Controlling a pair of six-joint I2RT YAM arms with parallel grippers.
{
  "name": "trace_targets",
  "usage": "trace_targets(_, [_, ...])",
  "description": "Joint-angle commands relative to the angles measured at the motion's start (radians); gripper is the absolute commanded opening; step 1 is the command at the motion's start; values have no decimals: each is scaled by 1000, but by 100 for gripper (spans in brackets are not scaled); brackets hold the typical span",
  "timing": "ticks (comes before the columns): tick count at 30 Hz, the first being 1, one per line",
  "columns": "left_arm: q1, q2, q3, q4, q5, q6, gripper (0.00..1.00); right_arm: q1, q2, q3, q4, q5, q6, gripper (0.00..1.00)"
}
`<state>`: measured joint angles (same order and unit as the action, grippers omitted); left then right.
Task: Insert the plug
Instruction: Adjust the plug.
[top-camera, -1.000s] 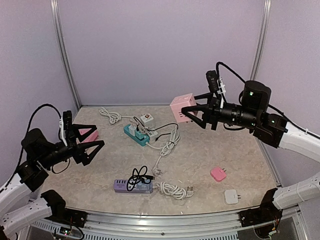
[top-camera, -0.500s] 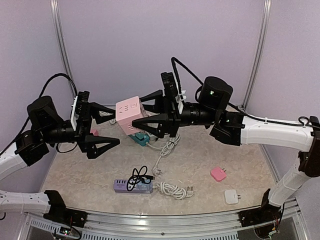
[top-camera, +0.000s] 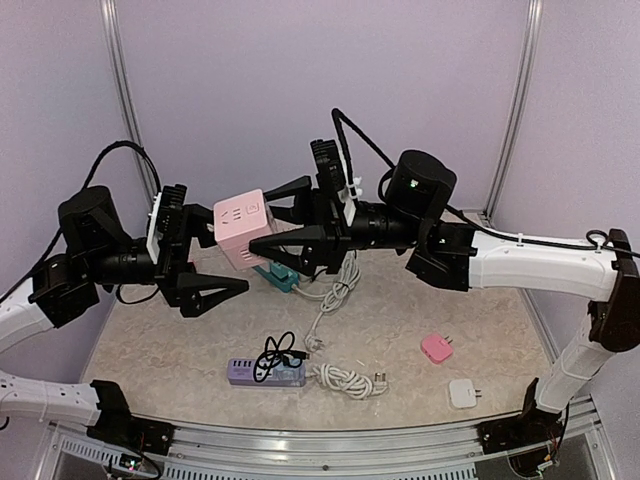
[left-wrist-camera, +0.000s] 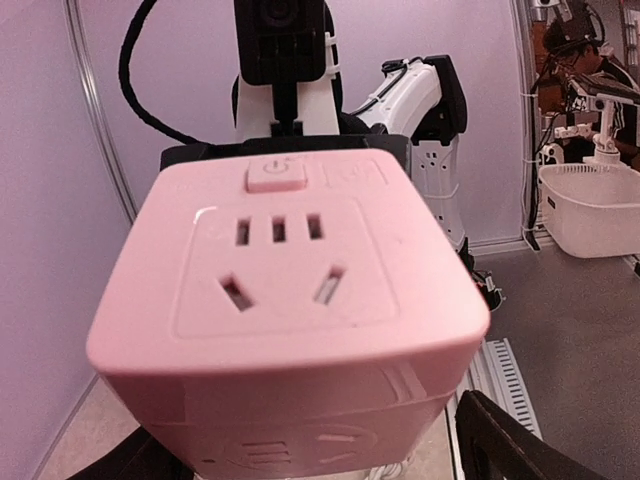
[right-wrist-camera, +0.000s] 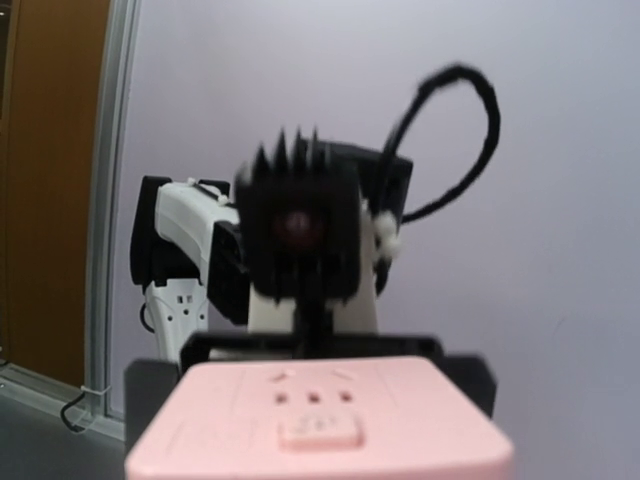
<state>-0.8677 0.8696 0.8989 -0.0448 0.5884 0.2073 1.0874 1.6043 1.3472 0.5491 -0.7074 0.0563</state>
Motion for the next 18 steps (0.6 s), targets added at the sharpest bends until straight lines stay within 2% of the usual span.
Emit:
trace_targets(1, [-8,-5,35,3,-57,40,87,15,6,27,2,-8,-6,0])
trace_targets(5, [-14,-8,35,-14,-44,62,79,15,5,22,2,3,-11,0])
trace_targets(9, [-19,-9,26,-22,-38,67,60,17,6,22,-8,9,-12,0])
trace_targets(12, [-21,-10,28,-8,-34,61,51,17,5,15,-26,23,-21,0])
trace_targets(14, [-27,-15,29,-8,-30,64,55,17,-4,4,-40,35,-40,0])
trace_targets(16, [-39,-22,27,-10,-37,71,67,16,-16,-12,-35,46,-45,0])
trace_targets(18, [-42,-24,26,-8,-43,72,68,16,-19,-17,-35,48,-46,0])
